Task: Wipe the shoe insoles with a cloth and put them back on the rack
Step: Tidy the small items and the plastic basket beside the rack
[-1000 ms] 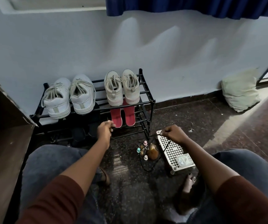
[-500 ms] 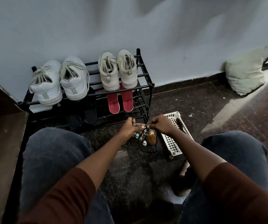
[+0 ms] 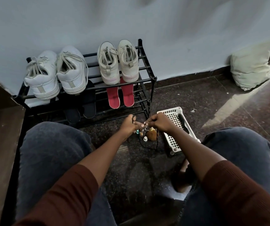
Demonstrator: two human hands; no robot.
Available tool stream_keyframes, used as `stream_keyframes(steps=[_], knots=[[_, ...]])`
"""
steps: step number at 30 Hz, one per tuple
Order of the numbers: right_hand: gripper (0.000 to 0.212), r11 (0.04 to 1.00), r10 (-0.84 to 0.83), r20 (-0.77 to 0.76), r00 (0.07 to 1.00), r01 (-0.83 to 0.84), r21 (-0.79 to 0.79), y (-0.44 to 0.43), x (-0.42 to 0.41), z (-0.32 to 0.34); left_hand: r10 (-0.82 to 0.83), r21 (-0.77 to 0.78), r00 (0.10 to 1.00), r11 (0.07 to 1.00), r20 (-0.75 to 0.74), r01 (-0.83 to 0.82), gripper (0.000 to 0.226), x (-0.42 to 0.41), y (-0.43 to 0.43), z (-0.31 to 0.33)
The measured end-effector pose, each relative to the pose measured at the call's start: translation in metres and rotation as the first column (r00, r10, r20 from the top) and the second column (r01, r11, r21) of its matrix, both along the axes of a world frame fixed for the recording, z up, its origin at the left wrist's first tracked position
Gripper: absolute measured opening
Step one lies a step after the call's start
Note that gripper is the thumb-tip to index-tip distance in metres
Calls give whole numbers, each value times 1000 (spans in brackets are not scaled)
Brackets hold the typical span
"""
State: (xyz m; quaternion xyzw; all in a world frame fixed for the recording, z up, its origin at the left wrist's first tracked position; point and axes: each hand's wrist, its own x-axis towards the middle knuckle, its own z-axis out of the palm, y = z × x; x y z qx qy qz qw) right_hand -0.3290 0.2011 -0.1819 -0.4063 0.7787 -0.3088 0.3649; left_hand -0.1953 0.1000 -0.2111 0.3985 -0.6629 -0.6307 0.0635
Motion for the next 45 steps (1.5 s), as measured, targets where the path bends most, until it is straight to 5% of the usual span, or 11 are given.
stream_keyframes(steps=[10, 13, 21, 25, 29, 34, 45], knots=[[11, 989, -146, -78, 986, 144, -27, 3, -20, -2, 216, -218, 946, 962, 244, -163, 28, 26, -19, -15], [12, 977, -208, -53, 977, 206, -50, 4, -26, 1, 230, -299, 894, 947, 385, -115, 49, 35, -24, -15], [12, 953, -293, -105, 950, 282, -110, 10, -38, 8, 383, -387, 744, 904, 548, -180, 48, 54, -36, -18], [13, 969, -230, -117, 966, 216, -119, 8, -30, 13, 410, -370, 776, 896, 478, -246, 46, 51, -34, -22], [14, 989, -116, -132, 984, 103, -107, 2, -21, 9, 428, -313, 876, 882, 223, -352, 14, 35, -25, -15], [13, 997, 19, -175, 984, -32, -74, -4, -7, 8, 177, -128, 984, 975, -31, -180, 41, 7, -3, -2], [8, 995, 94, -151, 984, -99, -25, -5, 7, 1, -5, -151, 1000, 989, 5, 6, 40, 3, 5, -5]])
